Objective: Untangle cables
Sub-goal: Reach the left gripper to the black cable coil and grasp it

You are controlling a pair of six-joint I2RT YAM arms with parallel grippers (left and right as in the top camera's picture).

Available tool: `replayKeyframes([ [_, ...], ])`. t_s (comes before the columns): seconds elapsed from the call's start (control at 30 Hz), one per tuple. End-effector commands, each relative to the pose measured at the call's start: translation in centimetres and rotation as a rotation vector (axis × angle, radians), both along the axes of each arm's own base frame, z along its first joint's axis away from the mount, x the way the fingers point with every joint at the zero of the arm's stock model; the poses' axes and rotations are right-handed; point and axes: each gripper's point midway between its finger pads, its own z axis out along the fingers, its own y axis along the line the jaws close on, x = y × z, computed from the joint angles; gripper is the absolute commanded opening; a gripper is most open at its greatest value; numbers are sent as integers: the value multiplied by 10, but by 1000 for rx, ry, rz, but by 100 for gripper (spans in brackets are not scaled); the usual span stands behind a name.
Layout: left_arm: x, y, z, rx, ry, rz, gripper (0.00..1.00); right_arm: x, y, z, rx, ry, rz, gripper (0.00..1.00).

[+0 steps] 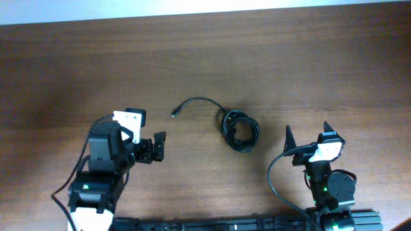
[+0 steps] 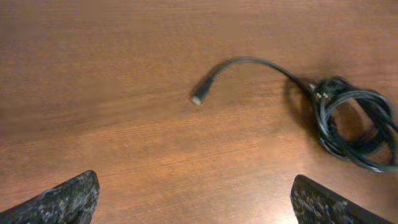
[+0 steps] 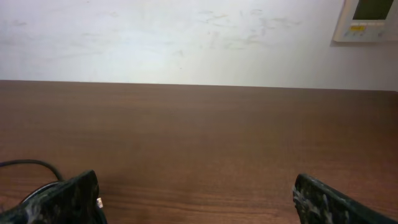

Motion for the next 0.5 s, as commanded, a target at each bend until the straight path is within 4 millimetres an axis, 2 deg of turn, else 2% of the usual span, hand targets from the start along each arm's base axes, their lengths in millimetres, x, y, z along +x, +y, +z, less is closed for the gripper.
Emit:
replayKeyframes([
  [0.0, 8, -15, 28, -76, -58, -55, 99, 0, -1, -3, 1, 7, -1, 99],
  [0.1, 19, -33, 55, -153, -170, -141, 99, 0, -1, -3, 1, 7, -1, 98],
  [0.23, 40, -39, 74, -233, -242, -114, 99, 0, -1, -3, 1, 7, -1, 99],
  [0.37, 73, -63, 55, -176, -109, -137, 98, 0, -1, -3, 1, 7, 0, 98],
  [0.43, 89, -82, 44, -121, -55, -179, 97, 0, -1, -3, 1, 7, -1, 99],
  [0.47, 96, -98, 36, -106, -29, -222, 96, 0, -1, -3, 0, 7, -1, 99],
])
